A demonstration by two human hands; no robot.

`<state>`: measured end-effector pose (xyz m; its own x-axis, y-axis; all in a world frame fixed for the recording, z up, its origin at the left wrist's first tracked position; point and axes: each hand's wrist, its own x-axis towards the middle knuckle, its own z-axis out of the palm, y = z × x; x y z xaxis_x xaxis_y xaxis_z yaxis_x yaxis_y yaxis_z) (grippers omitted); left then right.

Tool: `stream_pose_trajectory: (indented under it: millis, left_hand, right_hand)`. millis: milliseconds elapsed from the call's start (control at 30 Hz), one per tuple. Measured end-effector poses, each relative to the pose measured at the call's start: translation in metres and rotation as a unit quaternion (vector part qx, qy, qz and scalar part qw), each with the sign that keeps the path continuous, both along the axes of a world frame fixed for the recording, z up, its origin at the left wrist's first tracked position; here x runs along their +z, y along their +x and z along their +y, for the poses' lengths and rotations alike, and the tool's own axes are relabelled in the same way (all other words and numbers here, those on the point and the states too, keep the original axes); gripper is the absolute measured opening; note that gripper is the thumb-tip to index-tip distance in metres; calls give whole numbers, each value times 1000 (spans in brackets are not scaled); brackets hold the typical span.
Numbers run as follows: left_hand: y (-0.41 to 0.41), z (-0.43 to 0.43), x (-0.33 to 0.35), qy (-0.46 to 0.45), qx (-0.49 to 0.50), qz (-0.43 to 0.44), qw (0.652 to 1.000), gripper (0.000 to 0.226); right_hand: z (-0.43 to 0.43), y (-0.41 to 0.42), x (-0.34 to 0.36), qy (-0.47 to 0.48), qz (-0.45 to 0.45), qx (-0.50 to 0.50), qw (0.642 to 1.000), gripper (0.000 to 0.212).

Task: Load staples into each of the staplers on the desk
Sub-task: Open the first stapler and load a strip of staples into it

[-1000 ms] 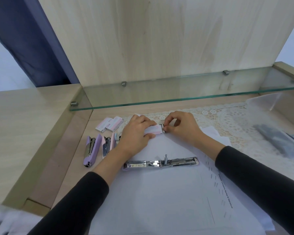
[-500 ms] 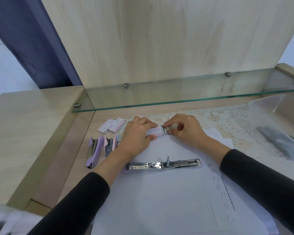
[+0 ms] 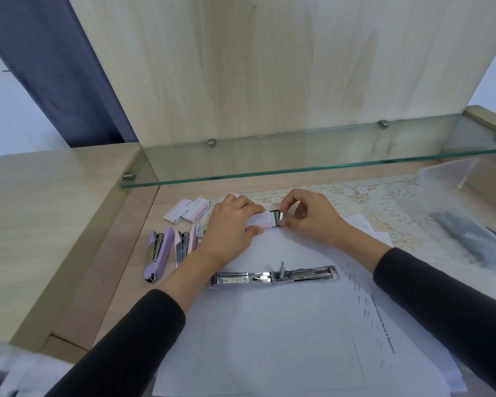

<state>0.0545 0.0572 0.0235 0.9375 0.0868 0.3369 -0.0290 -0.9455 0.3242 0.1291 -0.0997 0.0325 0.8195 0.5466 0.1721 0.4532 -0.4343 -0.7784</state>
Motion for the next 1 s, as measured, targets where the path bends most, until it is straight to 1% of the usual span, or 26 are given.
stream_pose_trajectory:
  millis: [233,367,600,700,800,900,1000]
  left_hand:
    - [0,0,0,2,-1,1,1000,36]
    - [1,1,0,1,-2,6,1000,36]
    - [3,3,1,21,-1,41,999,37]
    - [2,4,1,21,-3,40,999,37]
    - [2,4,0,12,-1,41,999,36]
    - [2,4,0,12,1,51,999,36]
    - [1,3,0,9,1,52,999,36]
  right_hand:
    - [-2,4,1,15,13,3,1000,21]
    - [-2,7,1,19,6,-4,1000,33]
    - [-7,12,3,67,32,-6,997,31]
    - [-10,14,5,78,17,-16,997,31]
    - [-14,18,9,45,-24,-28,998,28]
    - [-15,20,10,-26,-70,-19,997,18]
    - [-12,19,6,-81,-91,1,992,16]
